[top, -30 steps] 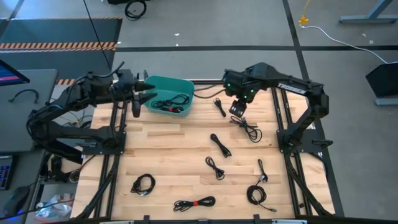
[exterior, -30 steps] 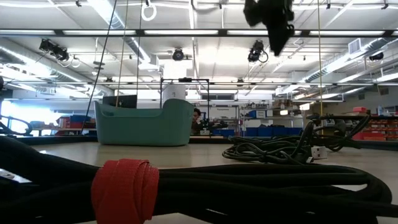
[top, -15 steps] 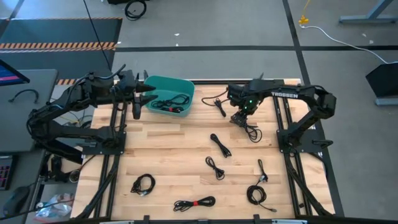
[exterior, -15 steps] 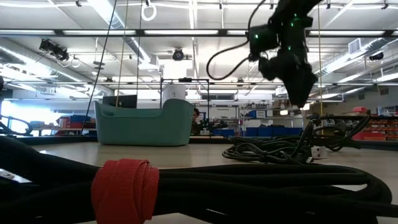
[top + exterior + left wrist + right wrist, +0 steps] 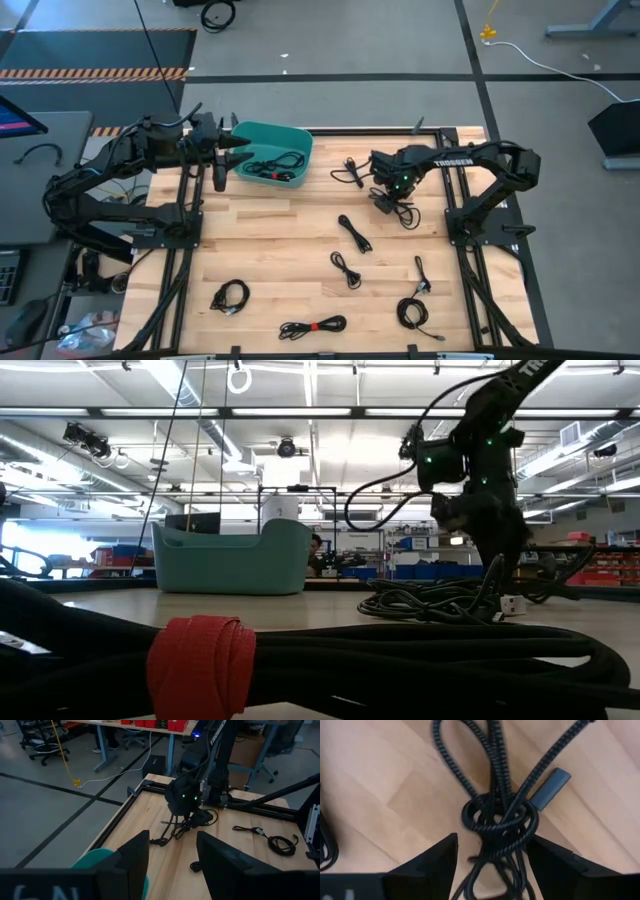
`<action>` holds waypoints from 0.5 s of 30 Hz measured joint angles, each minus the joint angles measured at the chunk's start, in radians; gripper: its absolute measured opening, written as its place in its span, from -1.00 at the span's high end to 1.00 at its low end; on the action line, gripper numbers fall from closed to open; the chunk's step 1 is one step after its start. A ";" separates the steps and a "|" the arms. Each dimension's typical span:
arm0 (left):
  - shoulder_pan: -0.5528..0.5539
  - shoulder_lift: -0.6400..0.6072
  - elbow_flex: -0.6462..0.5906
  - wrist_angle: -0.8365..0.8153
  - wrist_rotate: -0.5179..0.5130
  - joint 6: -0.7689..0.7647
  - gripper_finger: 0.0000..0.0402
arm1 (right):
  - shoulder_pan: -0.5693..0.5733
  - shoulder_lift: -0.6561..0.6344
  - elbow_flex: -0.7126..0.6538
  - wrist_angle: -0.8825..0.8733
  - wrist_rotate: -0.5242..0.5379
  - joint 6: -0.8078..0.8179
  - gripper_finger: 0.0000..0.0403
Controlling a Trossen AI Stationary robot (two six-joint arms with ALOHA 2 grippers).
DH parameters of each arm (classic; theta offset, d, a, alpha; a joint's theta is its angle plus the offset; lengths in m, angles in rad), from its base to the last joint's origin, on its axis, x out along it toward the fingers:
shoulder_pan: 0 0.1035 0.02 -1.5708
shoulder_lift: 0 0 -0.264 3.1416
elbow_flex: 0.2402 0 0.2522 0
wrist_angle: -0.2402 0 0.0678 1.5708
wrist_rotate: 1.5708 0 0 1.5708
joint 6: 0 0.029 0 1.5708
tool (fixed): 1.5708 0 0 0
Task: Pick and place USB-C Cables
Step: Put the black charger cable into the green bin
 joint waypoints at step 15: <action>0.000 0.000 0.000 0.002 0.000 -0.042 0.15 | -0.003 0.000 -0.079 0.106 -0.006 0.037 0.84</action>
